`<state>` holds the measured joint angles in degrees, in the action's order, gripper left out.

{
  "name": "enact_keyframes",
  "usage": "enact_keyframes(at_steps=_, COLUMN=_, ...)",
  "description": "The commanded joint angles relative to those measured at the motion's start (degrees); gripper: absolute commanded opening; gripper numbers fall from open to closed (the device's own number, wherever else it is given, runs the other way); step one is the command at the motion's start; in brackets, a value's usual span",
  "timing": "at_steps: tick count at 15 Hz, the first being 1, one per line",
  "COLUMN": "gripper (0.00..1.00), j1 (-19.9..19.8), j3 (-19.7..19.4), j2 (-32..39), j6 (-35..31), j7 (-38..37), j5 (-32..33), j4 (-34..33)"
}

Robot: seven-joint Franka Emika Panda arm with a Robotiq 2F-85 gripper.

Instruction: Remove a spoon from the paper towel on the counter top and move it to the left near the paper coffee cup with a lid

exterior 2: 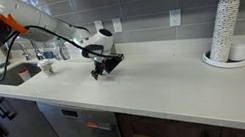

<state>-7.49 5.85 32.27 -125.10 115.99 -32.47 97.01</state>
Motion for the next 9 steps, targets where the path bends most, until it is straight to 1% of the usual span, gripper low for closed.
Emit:
enact_keyframes(at_steps=1, gripper=0.44, j1=-1.2, j3=0.9, j2=2.5, j6=3.0, j7=-0.9, j5=1.7, j4=-3.4)
enact_keyframes(at_steps=2, gripper=0.43, j1=-1.2, j3=0.9, j2=2.8, j6=3.2, j7=-0.9, j5=1.8, j4=-3.8)
enact_keyframes(at_steps=3, gripper=0.38, j1=-1.1, j3=0.9, j2=3.1, j6=3.2, j7=-1.1, j5=2.0, j4=-4.1)
enact_keyframes(at_steps=4, gripper=0.42, j1=-1.1, j3=0.9, j2=3.3, j6=3.2, j7=-1.2, j5=2.1, j4=-4.4)
enact_keyframes(at_steps=5, gripper=0.4, j1=-1.1, j3=0.8, j2=3.6, j6=3.1, j7=-1.3, j5=2.3, j4=-4.8)
enact_keyframes(at_steps=8, gripper=0.39, j1=-1.2, j3=1.0, j2=4.2, j6=2.8, j7=-1.6, j5=2.7, j4=-5.5)
enact_keyframes(at_steps=9, gripper=0.3, j1=-1.3, j3=1.0, j2=4.2, j6=2.9, j7=-1.7, j5=2.7, j4=-5.7)
